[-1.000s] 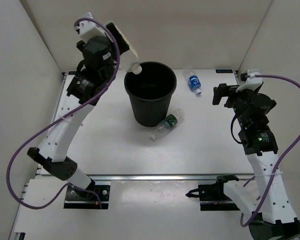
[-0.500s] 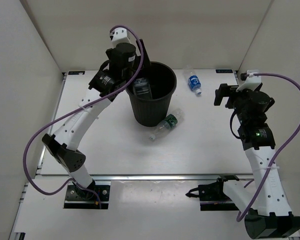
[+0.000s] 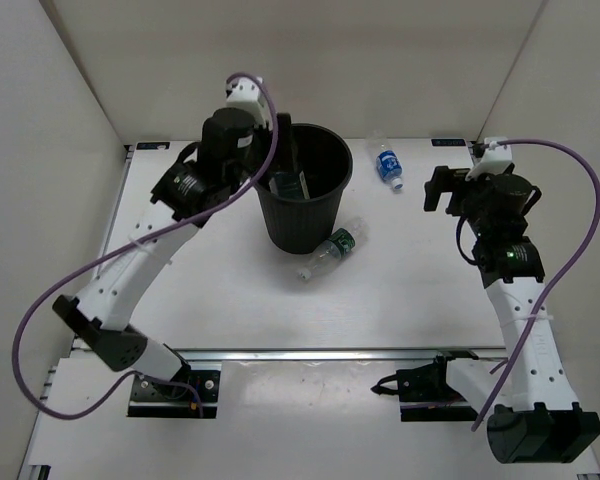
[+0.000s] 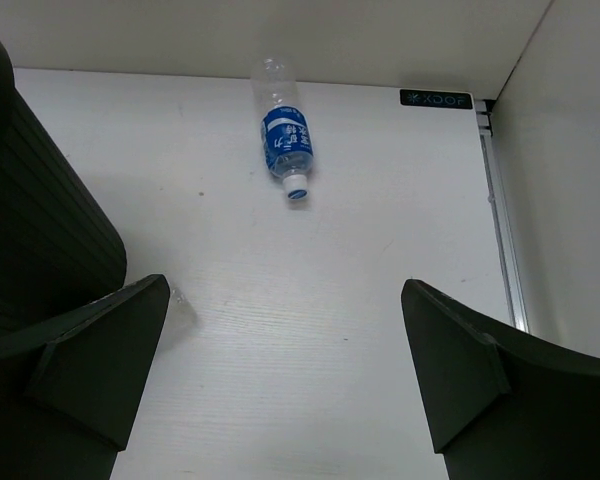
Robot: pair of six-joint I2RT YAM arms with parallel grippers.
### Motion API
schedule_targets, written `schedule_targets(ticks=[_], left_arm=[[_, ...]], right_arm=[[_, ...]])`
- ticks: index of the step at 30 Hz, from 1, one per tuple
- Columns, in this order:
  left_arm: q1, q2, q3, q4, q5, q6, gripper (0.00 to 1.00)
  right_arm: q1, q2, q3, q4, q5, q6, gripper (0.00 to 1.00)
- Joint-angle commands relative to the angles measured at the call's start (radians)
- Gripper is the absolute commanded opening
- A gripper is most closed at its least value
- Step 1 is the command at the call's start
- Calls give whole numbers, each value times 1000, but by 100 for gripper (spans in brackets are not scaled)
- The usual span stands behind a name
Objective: Put the plastic bottles in the bin
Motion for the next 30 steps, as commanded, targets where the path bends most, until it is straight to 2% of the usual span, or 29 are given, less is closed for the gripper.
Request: schedule_targets(ticks=[1,4,8,10,15,21,26,30], left_arm=[[0,-158,-154,-89,144,42,99],[3,-293,-363,-44,308,7,98],[-20,-401,-593,-24,356,-22,99],[-29,-404,-659,-9,377,-28,98],[-92,-319,-829,164,411,-42,98],[-156,-176,-860,324,328,11,99],[-186,-41,-802,350,302,74,99],[-201,36,-788,338,206,97,99]], right_arm=[[-45,9,19,13,-58,12,100],[-54,38,36,-19,-60,0,99],[-27,64,36,-27,-42,-23,99],[-33,87,40,-31,-52,-27,99],[-57,142,49,-62,-109,50,99],[-59,217,10,-120,-132,112,99],[-108,213,-39,-85,-201,161,99],[-137,193,-50,-93,-219,163,99]])
